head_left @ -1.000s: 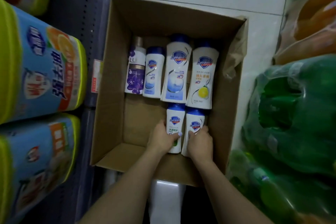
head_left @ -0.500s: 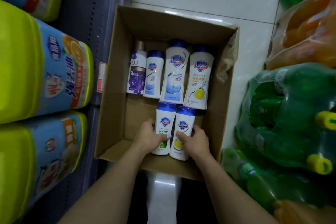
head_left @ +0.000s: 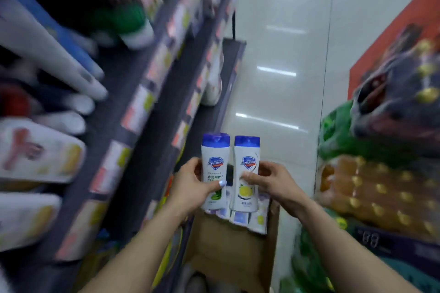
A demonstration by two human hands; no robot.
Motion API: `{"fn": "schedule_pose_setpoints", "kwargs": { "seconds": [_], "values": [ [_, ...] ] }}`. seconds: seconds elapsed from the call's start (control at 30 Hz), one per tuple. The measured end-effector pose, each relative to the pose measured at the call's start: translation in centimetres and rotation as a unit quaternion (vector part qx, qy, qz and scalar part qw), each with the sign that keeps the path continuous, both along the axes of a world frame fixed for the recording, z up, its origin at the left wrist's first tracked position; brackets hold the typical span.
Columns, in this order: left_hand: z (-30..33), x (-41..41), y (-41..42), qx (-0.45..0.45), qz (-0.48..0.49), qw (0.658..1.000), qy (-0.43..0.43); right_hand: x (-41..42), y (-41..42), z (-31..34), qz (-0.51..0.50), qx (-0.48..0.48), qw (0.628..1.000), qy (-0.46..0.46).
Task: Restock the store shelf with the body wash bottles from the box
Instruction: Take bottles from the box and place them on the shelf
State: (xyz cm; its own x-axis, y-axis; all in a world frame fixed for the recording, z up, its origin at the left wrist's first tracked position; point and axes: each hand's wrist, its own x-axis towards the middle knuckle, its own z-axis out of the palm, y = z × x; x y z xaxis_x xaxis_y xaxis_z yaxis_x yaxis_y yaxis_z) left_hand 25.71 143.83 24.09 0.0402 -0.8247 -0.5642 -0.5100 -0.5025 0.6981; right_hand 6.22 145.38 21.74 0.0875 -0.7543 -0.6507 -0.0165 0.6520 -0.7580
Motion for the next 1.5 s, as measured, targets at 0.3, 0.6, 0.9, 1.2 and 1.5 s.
{"fn": "schedule_pose_setpoints", "kwargs": {
  "seconds": [0.3, 0.6, 0.9, 1.2, 1.5],
  "values": [
    [24.3, -1.5, -8.1, -0.226, 0.06, 0.971, 0.048, -3.8, -12.0, 25.7, 0.06, -0.201, 0.978, -0.011],
    [37.5, 0.4, -13.4, -0.386, 0.155, 0.909, -0.01, -1.5, -20.7, 38.9, 0.066, -0.347, 0.934, -0.052],
    [40.4, 3.7, -18.8, -0.437, 0.252, 0.857, -0.106, 5.7, -29.6, 43.8, 0.097, -0.414, 0.902, -0.08],
    [37.7, 3.8, -20.5, -0.438, 0.312, 0.835, -0.116, 9.2, -33.3, 41.6, 0.136, -0.417, 0.898, -0.038],
    [36.8, 2.2, -21.6, -0.441, 0.382, 0.81, -0.067, 8.7, -35.3, 39.8, 0.144, -0.368, 0.915, -0.079]
  ]
}}
